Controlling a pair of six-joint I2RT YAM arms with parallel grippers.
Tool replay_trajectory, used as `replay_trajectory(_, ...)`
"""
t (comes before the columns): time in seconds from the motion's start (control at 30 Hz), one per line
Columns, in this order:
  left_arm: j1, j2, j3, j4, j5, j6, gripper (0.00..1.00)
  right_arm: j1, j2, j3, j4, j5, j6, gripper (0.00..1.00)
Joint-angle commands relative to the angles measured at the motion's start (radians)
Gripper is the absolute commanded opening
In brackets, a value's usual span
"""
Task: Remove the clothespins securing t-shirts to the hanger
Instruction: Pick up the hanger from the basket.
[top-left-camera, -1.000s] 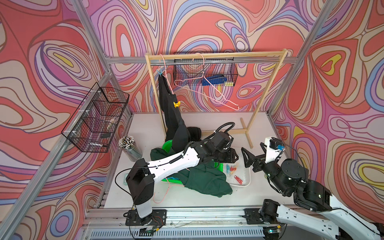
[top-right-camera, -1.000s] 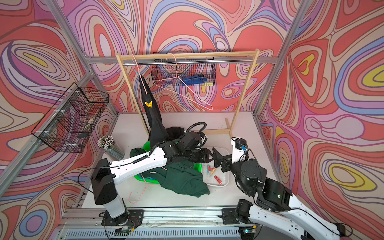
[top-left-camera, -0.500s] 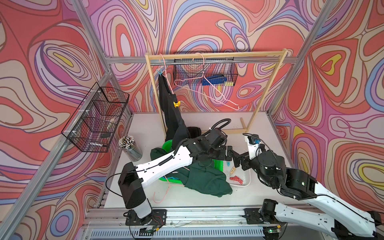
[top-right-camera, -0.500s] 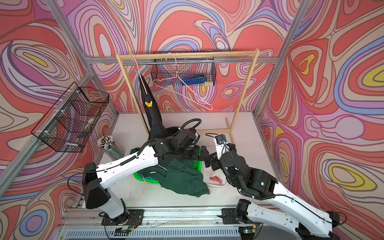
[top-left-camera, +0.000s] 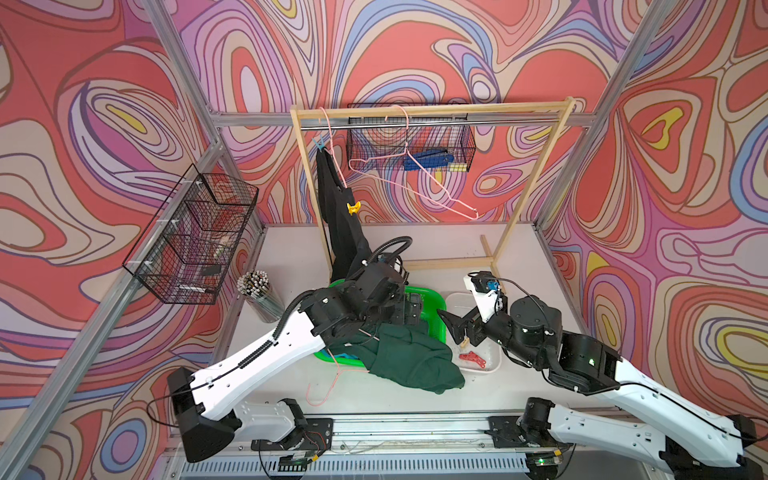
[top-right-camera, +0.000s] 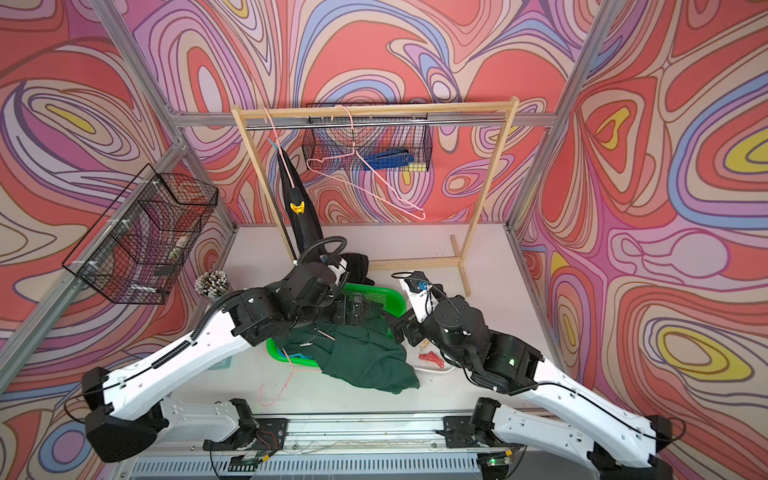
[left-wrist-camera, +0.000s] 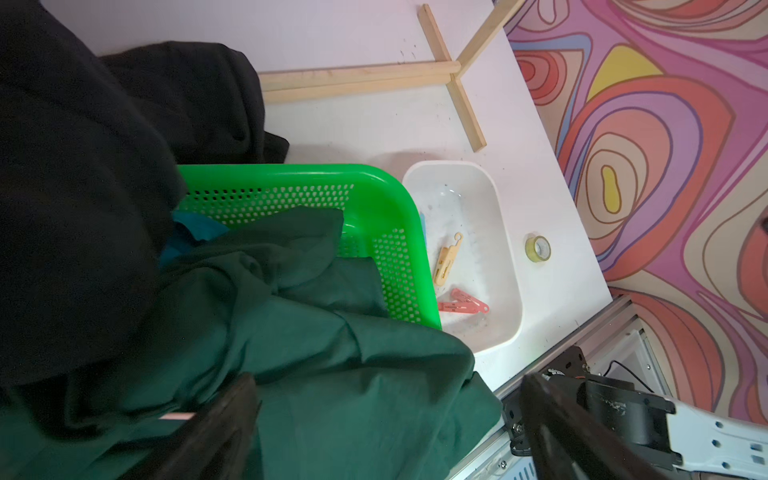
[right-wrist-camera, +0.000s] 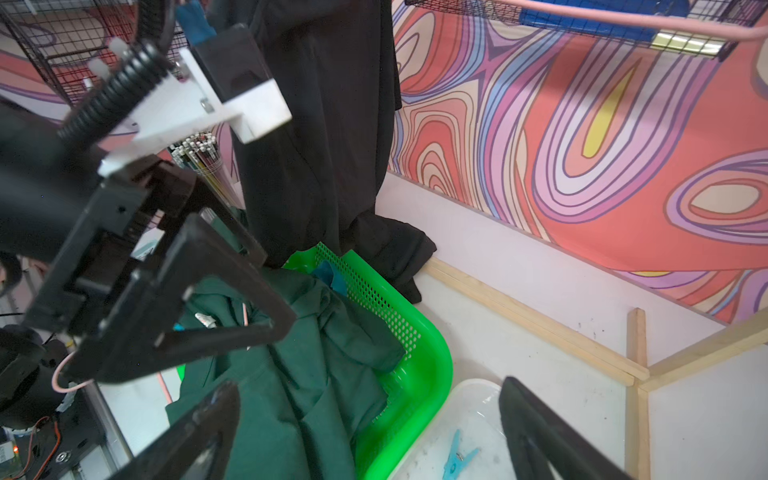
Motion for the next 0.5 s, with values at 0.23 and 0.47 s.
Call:
replay_trajectory(0.23,0.132,-0.153,-0.054,-0.171,-0.062,0.072,1.00,-0.002,0.164,0.078,-0.001,-0.269,-0.019,0.94)
replay_trajectory(0.47,0.269,-0.243,-0.067,-0.281,-0.081,0.102,1.00,0.100,0.306,0.094,0.065,-0.317,-0.033,0.90)
